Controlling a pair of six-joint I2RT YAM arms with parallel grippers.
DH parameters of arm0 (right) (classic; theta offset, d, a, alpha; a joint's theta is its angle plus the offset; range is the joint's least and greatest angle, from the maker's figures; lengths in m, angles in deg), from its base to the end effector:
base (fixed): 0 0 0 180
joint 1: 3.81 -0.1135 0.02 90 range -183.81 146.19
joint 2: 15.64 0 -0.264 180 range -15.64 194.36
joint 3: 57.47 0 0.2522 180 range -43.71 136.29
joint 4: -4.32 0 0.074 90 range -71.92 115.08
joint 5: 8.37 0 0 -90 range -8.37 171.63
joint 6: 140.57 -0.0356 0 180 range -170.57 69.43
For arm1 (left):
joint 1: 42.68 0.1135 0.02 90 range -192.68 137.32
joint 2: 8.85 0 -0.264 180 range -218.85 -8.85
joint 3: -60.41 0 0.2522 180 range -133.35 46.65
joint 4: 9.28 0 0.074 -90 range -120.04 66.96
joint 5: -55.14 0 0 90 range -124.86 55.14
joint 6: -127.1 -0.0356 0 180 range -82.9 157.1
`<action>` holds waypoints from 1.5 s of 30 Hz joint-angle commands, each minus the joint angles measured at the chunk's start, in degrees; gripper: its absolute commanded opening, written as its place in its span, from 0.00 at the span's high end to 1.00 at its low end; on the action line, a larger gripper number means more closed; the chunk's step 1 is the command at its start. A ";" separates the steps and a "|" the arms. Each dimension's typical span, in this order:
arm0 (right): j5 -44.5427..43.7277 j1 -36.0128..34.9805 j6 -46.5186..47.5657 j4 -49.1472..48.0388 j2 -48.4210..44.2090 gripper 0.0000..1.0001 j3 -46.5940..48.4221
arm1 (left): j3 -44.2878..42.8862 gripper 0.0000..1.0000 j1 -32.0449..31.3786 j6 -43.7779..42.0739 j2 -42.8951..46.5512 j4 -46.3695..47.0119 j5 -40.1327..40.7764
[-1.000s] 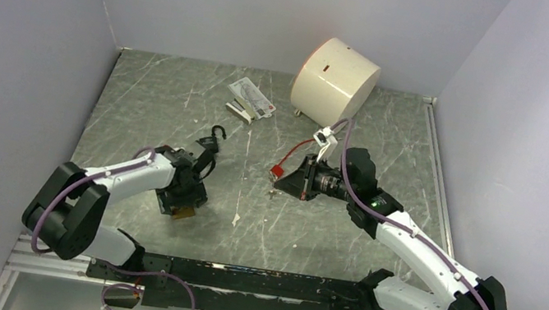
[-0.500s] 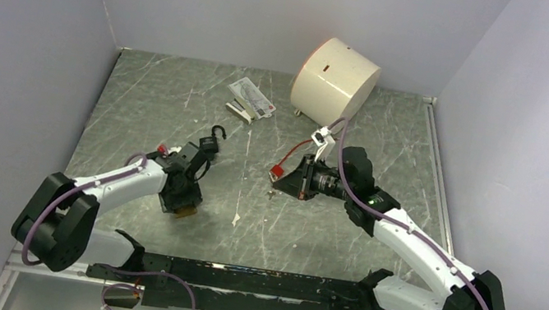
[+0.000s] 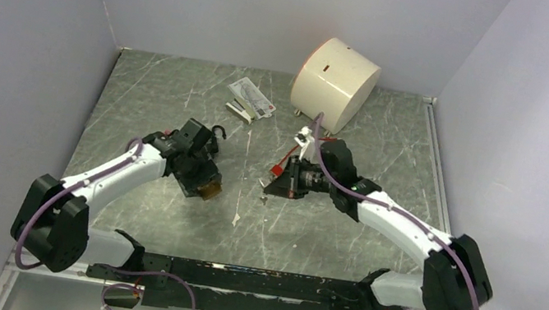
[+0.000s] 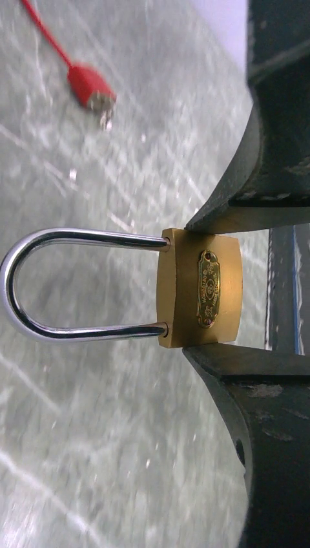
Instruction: Unlock with the key
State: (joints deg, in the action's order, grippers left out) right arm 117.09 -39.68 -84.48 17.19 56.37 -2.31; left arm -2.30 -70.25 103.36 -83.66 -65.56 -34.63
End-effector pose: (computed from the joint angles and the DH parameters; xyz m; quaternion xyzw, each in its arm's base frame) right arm 0.2061 0.1745 0.2404 -0.1670 0.8210 0.4896 0.2417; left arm 0.2109 -0.1099 0.2135 -0.3257 0.9267 -0.1356 0.1296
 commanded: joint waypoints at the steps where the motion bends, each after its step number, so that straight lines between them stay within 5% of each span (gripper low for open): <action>1: 3.91 -3.62 3.89 1.26 5.33 1.00 7.76 | -2.70 0.68 -0.11 8.11 3.19 3.36 -5.84; 16: 2.68 -8.67 6.32 12.38 19.68 1.00 20.43 | 0.52 0.70 -0.09 17.04 5.92 11.73 -11.23; 45: -1.62 -9.47 3.83 15.25 24.61 1.00 25.20 | 3.98 0.74 -0.07 18.74 8.26 15.35 -12.94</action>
State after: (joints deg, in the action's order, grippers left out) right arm 117.68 -49.13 -79.98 32.32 79.75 19.40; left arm 2.40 -70.23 121.00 -77.78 -53.49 -45.40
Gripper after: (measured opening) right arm 0.010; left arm 0.598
